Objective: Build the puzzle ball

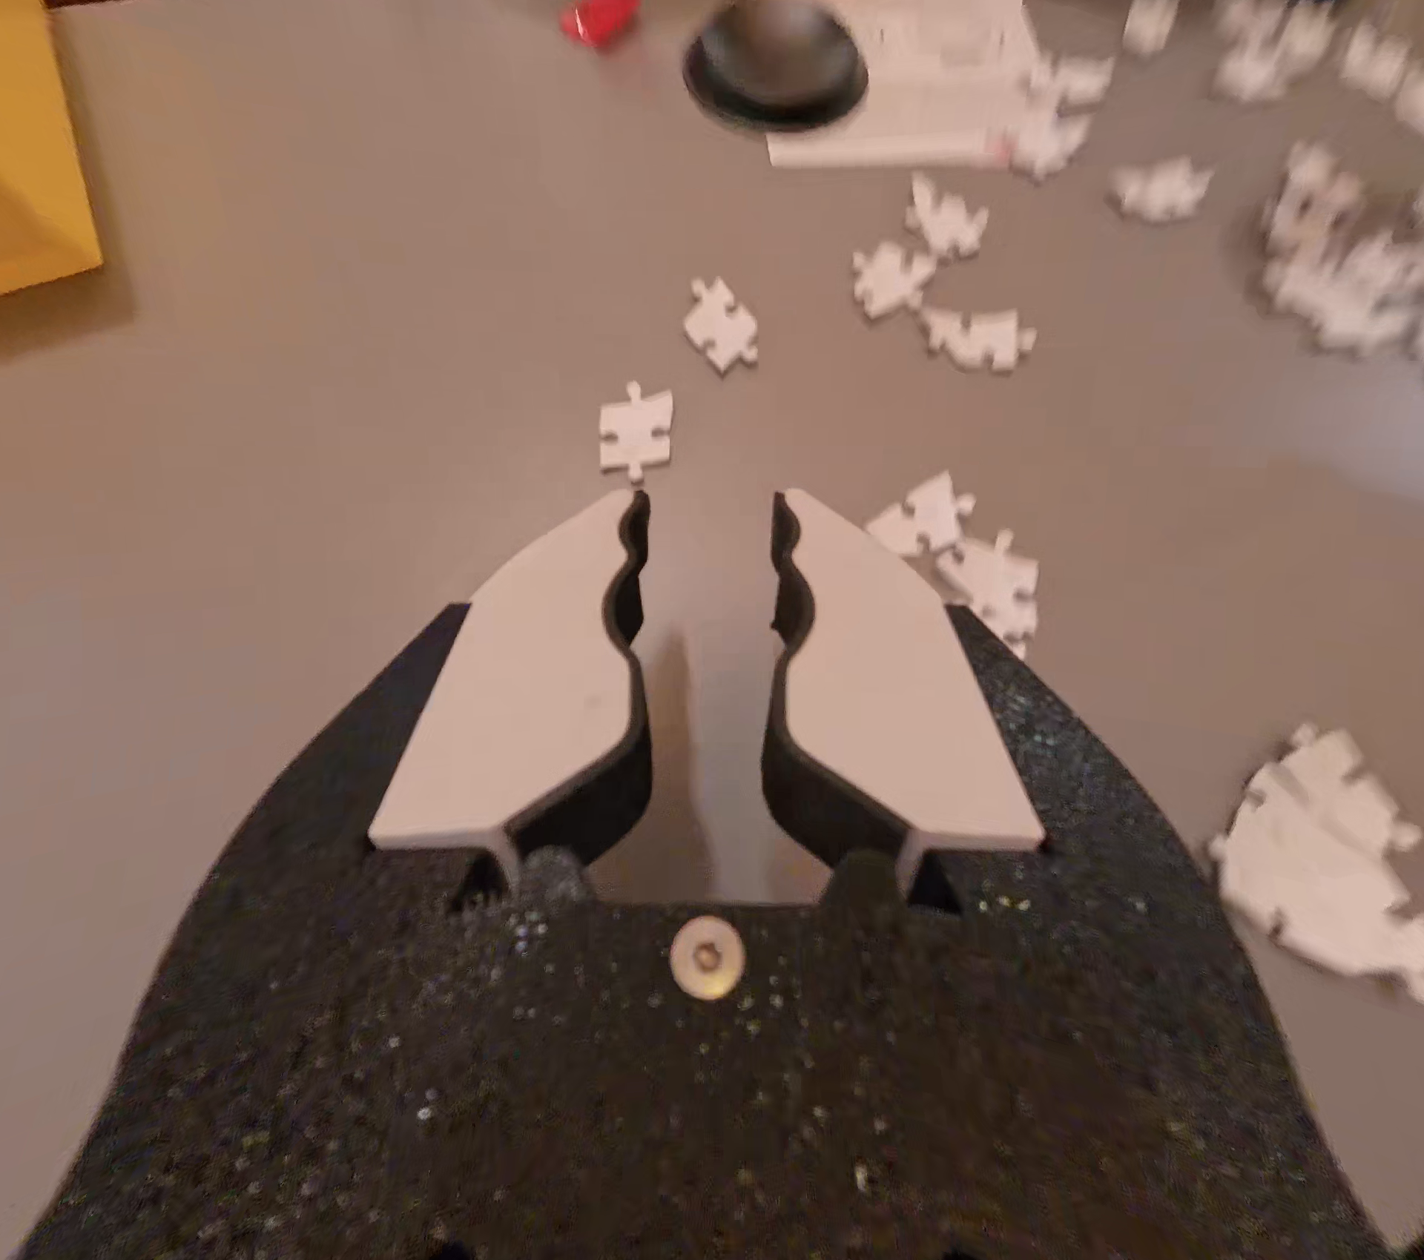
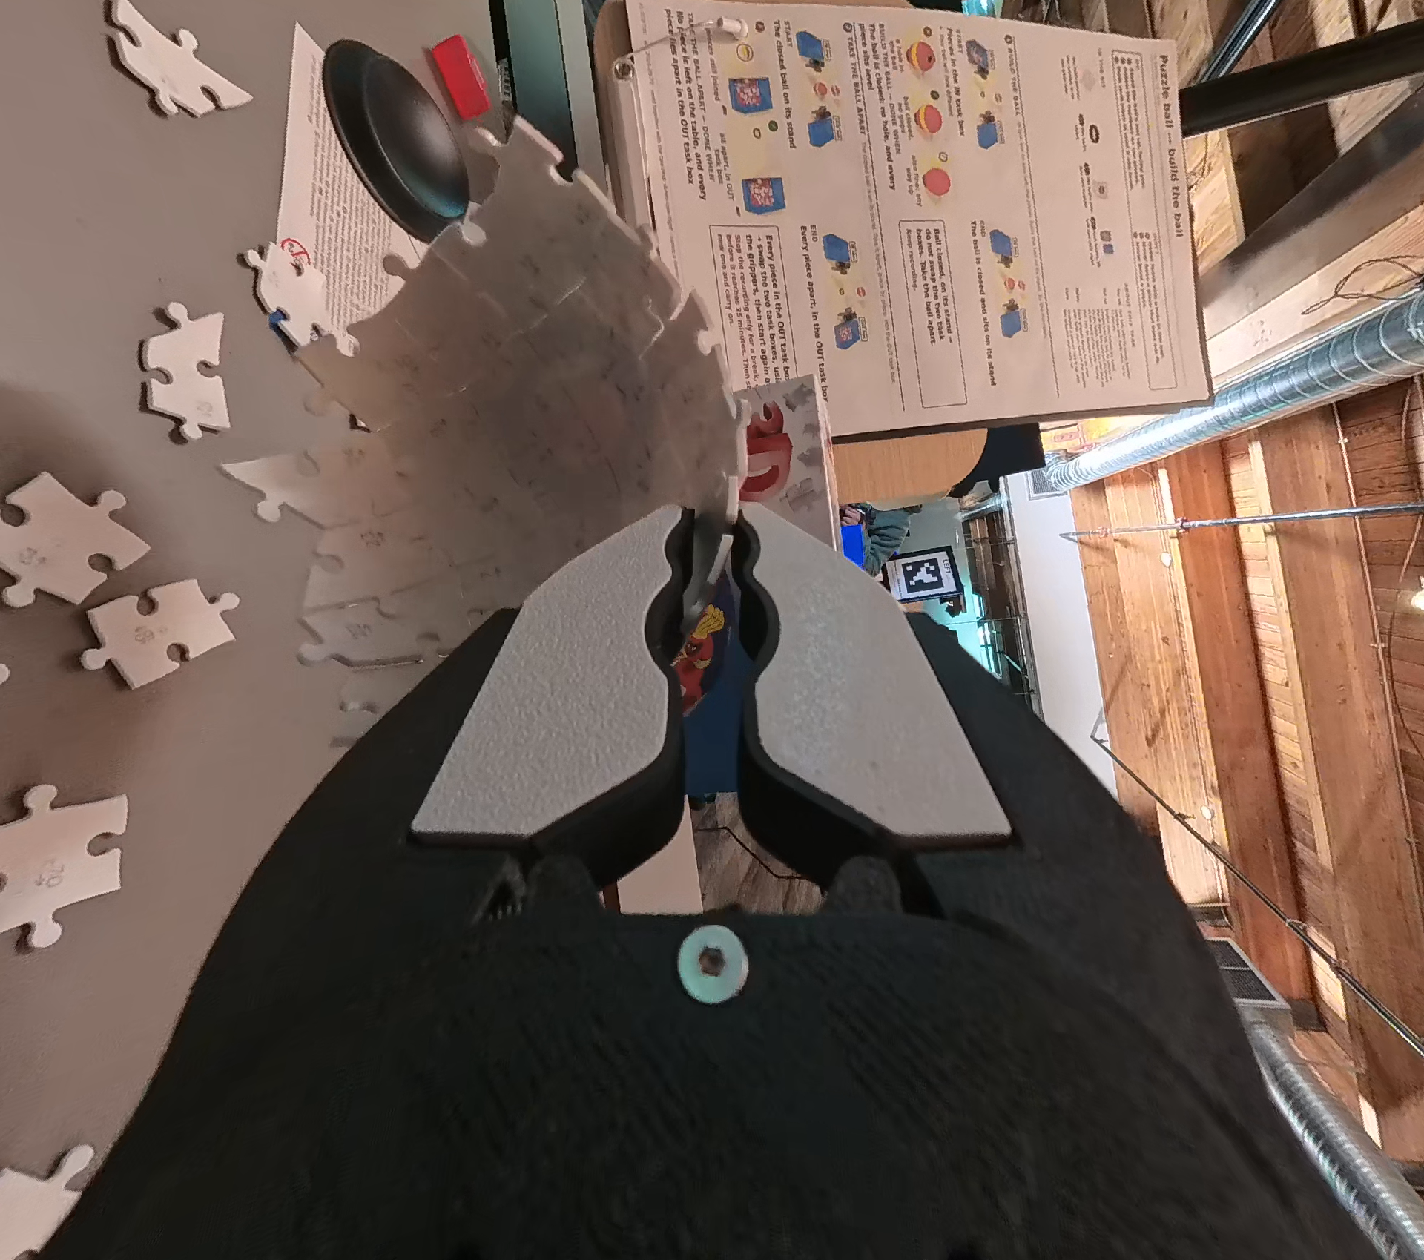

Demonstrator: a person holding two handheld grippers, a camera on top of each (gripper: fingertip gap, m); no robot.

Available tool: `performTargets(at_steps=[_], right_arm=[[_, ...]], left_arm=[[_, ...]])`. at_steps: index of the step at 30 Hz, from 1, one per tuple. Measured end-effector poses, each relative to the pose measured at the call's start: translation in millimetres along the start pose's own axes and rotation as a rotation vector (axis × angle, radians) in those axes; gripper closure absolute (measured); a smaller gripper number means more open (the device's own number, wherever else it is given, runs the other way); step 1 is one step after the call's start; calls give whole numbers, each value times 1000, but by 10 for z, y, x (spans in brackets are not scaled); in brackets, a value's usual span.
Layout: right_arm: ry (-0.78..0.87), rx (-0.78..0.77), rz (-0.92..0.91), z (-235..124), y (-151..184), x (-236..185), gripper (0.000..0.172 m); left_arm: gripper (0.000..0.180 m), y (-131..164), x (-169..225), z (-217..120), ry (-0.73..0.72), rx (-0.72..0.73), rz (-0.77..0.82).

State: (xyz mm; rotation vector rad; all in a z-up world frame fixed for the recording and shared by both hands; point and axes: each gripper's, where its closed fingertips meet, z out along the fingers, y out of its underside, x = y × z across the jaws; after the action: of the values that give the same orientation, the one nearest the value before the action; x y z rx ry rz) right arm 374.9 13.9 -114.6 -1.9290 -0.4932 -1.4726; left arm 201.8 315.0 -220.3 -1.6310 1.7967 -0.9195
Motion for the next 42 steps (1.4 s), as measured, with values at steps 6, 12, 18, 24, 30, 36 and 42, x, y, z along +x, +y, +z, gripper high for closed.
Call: performTargets(at_steps=[6, 12, 18, 24, 30, 36, 42], right_arm=[[4, -7, 2, -9, 29, 15, 163], [5, -14, 5, -17, 60, 24, 163], [15, -27, 16, -48, 130, 60, 163], [36, -42, 28, -101, 212, 131, 163], [53, -61, 37, -153, 302, 190, 163], [69, -78, 49, -203, 389, 241, 163], [81, -91, 58, -244, 452, 281, 163]], left_arm=[[150, -529, -195, -235, 119, 384, -376], [146, -475, -242, -226, 61, 351, -301], [144, -403, -158, -139, 32, 289, -197], [143, -361, -69, -68, -6, 232, -64], [143, -281, 1, 23, -47, 153, 53], [144, -234, 143, 114, -31, 104, 122], [144, -183, 384, 285, -10, 35, 246]])
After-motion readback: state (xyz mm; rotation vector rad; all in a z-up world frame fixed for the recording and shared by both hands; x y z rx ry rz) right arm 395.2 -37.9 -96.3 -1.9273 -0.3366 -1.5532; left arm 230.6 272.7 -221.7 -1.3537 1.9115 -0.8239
